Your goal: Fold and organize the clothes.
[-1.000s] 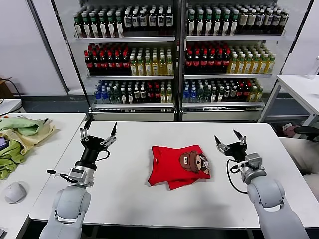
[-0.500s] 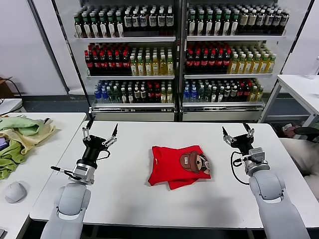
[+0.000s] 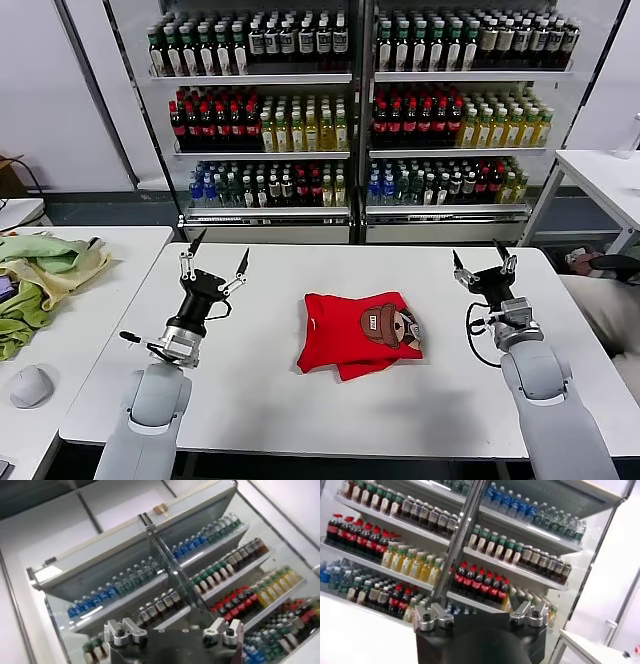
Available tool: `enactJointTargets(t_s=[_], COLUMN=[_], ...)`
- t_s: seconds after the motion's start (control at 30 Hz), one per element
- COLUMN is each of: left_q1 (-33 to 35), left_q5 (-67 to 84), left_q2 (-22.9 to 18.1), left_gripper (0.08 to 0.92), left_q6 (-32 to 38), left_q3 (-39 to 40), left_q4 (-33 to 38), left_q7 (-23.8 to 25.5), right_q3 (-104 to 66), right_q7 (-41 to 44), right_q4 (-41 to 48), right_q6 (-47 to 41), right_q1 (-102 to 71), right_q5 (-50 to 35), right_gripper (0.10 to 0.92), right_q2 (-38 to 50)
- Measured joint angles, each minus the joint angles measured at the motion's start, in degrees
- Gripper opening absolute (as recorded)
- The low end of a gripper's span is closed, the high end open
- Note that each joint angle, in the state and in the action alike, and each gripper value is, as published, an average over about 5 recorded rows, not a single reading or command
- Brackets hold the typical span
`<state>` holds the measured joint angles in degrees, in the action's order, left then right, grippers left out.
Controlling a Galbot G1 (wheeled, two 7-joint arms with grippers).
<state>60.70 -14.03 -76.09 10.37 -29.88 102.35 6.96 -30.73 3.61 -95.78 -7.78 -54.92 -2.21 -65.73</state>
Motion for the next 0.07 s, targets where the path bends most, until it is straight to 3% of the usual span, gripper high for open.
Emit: enactJointTargets(t_s=[0.07], left_q1=[0.1], left_q5=[0.8], left_q2=[0.0], left_gripper=[0.823], left_q6=[0.0], left_q3=[0.0], left_q4=[-0.1], left_q7=[0.4], right_q3=[0.0], right_q7=[-0.1], right_q4=[0.2], right_q6=[0.2], right_q1=[0.2], right_q5=[0.0], right_gripper=[0.823], right_q2=[-0.1])
